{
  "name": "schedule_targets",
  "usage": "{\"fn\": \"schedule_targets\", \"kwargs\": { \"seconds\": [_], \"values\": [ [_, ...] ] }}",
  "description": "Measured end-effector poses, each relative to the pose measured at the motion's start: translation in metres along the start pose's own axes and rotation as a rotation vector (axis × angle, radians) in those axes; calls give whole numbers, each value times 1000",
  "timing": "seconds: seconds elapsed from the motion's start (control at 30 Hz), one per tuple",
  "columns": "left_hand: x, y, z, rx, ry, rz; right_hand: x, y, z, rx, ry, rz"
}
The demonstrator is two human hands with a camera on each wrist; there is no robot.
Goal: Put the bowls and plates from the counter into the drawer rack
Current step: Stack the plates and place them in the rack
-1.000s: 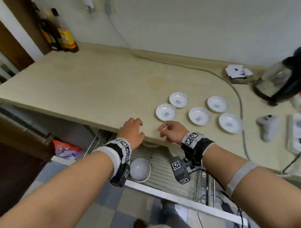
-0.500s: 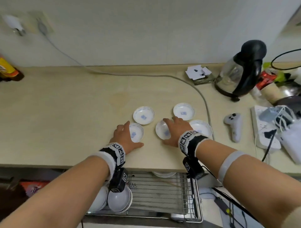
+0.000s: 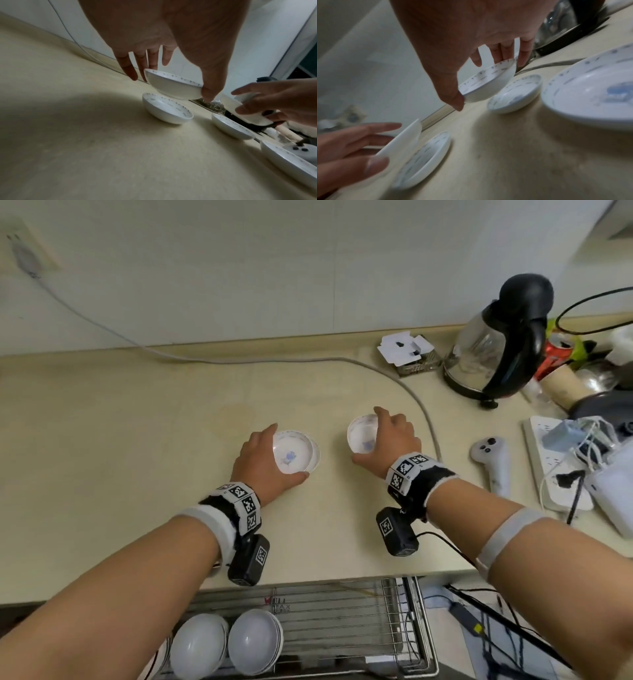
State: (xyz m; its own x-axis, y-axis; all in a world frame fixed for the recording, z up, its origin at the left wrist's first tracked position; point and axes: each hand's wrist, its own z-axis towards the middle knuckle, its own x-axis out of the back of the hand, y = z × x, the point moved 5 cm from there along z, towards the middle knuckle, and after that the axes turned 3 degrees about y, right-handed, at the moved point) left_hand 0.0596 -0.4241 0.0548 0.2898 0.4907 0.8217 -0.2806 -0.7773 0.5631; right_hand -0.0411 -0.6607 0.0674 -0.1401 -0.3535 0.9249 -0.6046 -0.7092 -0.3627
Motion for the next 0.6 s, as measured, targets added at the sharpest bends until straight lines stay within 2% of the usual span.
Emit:
{"fn": "schedule_targets", "kwargs": {
  "seconds": [0.1, 0.2, 0.4, 0.6],
  "values": [
    [-15, 4, 17, 25, -72, 66, 0, 14, 24, -85, -65, -22],
    [-26, 2, 23, 37, -106, 95, -7, 22, 36, -91, -122, -12],
    [-38, -5, 36, 60, -157, -23, -18, 29, 46, -85, -112, -20],
    [-43, -5, 40, 49, -171, -28, -23, 35, 50, -89, -140, 25]
  ]
}}
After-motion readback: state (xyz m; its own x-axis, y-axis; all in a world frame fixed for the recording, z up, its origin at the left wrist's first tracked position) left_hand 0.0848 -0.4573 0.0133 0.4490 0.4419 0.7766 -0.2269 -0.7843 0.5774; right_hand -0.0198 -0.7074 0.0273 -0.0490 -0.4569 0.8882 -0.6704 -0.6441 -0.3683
